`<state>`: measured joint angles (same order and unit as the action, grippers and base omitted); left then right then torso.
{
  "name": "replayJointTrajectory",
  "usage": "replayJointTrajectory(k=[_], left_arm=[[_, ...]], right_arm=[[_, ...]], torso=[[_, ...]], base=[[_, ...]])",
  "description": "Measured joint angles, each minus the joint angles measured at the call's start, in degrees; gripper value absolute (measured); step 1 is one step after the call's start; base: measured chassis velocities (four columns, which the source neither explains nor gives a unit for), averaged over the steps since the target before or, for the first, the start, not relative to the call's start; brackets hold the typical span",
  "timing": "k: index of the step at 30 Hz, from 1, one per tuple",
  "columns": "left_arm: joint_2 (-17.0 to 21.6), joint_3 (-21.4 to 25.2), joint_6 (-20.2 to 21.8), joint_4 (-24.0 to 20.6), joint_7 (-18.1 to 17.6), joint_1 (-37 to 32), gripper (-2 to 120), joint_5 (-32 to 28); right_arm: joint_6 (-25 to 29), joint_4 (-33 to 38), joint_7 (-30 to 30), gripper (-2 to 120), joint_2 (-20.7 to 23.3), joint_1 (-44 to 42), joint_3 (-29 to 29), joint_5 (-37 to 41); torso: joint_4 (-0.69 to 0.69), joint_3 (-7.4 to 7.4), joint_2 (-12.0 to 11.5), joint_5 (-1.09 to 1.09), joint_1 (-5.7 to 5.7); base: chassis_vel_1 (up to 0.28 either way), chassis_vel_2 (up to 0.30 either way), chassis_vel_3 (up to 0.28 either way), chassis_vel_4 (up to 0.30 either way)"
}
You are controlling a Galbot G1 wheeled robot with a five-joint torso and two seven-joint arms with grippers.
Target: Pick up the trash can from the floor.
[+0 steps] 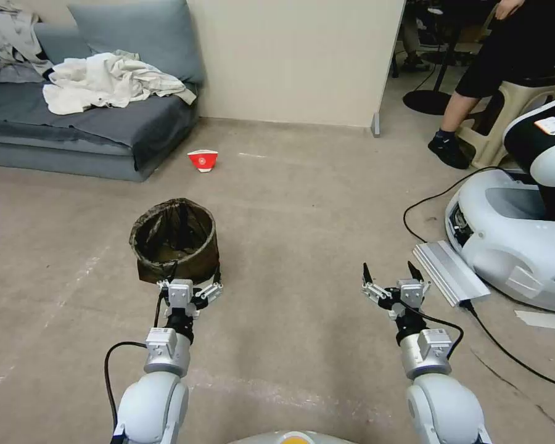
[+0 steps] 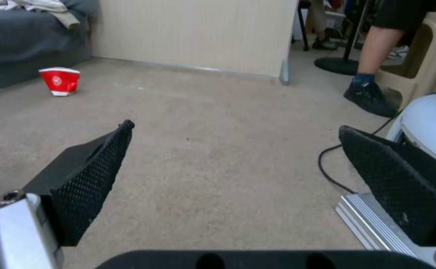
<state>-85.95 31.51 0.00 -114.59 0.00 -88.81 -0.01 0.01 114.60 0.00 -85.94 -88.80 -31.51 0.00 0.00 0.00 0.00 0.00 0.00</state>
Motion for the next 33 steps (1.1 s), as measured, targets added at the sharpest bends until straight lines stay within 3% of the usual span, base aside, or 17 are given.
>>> replayJointTrajectory(k=[26, 33], left_arm=[[0.4, 0.4, -0.6, -1.1, -0.2, -0.9, 100, -0.2], [5.6, 7.1, -8.7, -14.4, -5.8, -13.2, 100, -4.0]], right_arm=[[0.1, 0.8, 0.0, 100, -0.3, -0.7, -0.4, 0.0], [2.9, 14.2, 2.3, 100, -3.5, -9.5, -6.3, 1.3]], torso=[[0.0, 0.0, 0.0, -0.01, 0.0], [-0.01, -0.01, 0.0, -0.02, -0.02]], base=[[0.0, 0.0, 0.0, 0.0], [0.0, 0.0, 0.0, 0.0]])
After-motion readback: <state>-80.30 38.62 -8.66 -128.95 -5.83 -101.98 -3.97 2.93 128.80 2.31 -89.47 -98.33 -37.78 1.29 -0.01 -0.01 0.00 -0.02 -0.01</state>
